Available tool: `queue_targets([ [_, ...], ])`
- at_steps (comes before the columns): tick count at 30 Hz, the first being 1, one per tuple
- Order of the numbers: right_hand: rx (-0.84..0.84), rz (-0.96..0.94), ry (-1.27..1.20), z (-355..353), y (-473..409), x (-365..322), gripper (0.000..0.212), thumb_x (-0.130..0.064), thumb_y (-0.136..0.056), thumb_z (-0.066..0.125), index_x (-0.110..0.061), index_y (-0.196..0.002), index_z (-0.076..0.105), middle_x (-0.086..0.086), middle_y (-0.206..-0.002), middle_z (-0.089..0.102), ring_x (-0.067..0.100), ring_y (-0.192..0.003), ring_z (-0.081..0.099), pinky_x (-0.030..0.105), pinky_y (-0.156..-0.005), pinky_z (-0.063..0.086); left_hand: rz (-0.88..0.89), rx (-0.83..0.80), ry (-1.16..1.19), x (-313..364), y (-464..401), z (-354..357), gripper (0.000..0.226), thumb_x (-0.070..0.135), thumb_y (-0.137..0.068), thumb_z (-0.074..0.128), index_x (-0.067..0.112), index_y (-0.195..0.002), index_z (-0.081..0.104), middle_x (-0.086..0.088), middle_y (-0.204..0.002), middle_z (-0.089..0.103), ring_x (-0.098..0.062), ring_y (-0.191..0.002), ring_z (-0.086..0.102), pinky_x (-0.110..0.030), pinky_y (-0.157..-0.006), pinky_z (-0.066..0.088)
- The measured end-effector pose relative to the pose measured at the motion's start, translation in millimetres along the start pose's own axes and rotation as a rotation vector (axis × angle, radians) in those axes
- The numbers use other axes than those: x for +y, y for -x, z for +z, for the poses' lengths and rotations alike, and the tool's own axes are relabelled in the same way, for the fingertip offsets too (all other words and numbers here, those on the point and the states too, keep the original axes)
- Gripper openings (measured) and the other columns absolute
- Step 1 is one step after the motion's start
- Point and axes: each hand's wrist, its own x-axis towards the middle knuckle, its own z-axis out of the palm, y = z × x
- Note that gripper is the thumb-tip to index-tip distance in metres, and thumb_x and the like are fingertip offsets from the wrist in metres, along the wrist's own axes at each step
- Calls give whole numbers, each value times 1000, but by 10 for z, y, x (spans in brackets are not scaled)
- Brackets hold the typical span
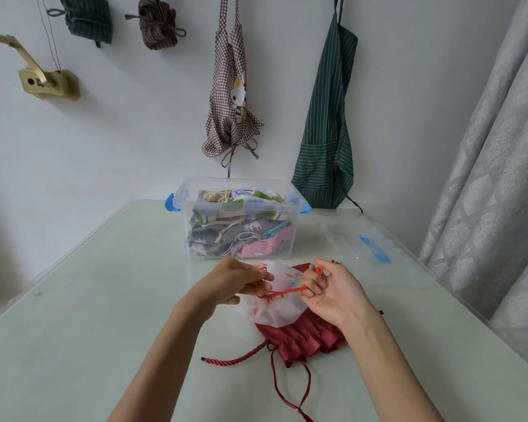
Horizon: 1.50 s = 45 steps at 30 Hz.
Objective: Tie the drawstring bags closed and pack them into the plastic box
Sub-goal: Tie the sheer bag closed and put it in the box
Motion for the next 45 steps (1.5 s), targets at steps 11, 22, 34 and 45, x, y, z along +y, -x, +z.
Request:
queue_targets([
  [11,-213,-324,815,371,323,-113,17,-17,-99,43,-12,-88,54,-10,-49,27,5,-43,23,17,-47,23,161,-436,-343,129,67,229,37,32,-87,46,14,-105,73,11,-66,48,-4,-66,42,-17,-60,32],
  [22,-65,-526,1260,333,171,19,33,-23,-99,35,-22,-132,35,-7,-127,46,10,-118,42,21,-89,35,98,-338,-13,8,16,70,32,31,-98,45,19,-91,73,7,-73,59,-6,-70,53,-13,-63,47],
  [34,-319,-333,1526,21,205,-164,15,-19,-84,68,-24,-98,71,-7,-101,71,10,-94,63,22,-87,45,100,-324,98,-34,10,-24,37,33,-97,47,3,-95,69,2,-80,63,-10,-81,56,-21,-78,52],
  [45,-324,-357,1358,35,434,-446,13,-8,-78,73,-12,-90,76,7,-78,75,10,-65,66,16,-64,51,-12,-297,287,-109,12,-162,18,19,-82,67,9,-94,75,-4,-90,74,-7,-84,69,-17,-73,54],
])
